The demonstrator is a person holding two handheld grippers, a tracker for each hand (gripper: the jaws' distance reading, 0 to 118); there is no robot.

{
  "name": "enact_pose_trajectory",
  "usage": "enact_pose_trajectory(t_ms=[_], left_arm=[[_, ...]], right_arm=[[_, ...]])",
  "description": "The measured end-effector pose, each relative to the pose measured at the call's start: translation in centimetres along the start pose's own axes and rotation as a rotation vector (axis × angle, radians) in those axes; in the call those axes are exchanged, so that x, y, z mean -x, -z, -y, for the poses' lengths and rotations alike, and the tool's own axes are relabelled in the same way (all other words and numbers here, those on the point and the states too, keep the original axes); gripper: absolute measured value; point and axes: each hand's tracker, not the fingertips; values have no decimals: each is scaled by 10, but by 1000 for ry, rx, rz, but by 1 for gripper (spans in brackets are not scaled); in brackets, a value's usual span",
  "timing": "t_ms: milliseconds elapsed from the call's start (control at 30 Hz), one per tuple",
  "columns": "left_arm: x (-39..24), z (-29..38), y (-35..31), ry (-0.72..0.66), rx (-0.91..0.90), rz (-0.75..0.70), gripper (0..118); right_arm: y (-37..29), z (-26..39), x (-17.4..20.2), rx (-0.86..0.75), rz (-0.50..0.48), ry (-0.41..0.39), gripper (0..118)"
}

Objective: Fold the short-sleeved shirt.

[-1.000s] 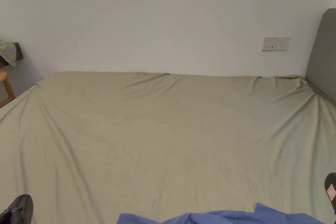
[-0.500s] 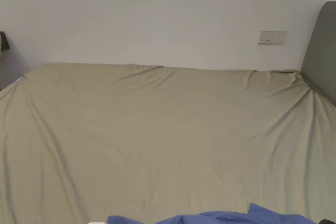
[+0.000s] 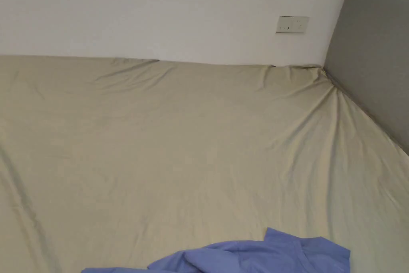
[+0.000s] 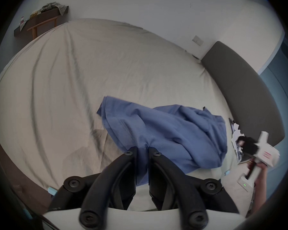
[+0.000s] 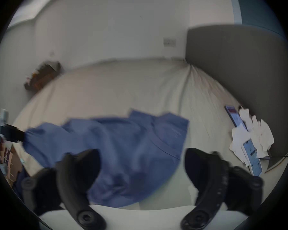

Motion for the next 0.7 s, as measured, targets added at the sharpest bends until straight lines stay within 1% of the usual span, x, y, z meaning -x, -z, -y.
enact_pose_trajectory(t_ms=[33,100,133,167,200,233,267,300,333,400,467,500,533,567,600,633,667,700], left_arm=[[-1,2,-3,0,-4,2,11],[-3,6,-3,4,-4,0,11],[-2,9,-2,7,-2,-5,11],[0,11,1,4,3,-15,11],[1,13,3,0,7,-22,11],[2,14,6,-8,8,-32,11],[2,16,3,-10,-1,-32,11],[1,16,-1,-11,-26,-23,11],[-2,15,-8,-6,-69,-11,11],[-7,14,-29,32,-188,29,10],[-13,13,-59,50,-319,59,10],[-17,14,-76,28,-406,64,10],[-19,17,-92,14,-497,90,10],[-21,21,-107,-12,-578,113,10],[-23,25,-121,-24,-656,148,10],[-27,28,-135,-32,-724,176,10],[-31,32,-147,-29,-775,190,10],[-35,34,-158,-17,-819,186,10]], right_arm=[[19,-2,-9,60,7,1,109],[50,-2,-21,228,-12,-9,100],[60,0,-22,283,-21,-9,85],[68,4,-24,297,-62,6,72],[70,7,-24,282,-116,40,56],[65,7,-24,238,-144,76,38],[54,7,-22,194,-154,79,14],[46,9,-23,140,-223,118,10],[36,11,-24,68,-226,173,10],[2,17,-22,-128,-245,246,10],[-39,24,-17,-310,-362,284,10],[-61,27,-12,-380,-390,296,10],[-84,29,0,-435,-384,318,10],[-104,33,7,-499,-399,353,10],[-123,38,12,-571,-435,385,10],[-141,40,19,-641,-454,403,10],[-156,38,29,-688,-450,417,10],[-168,34,32,-728,-468,419,10]])
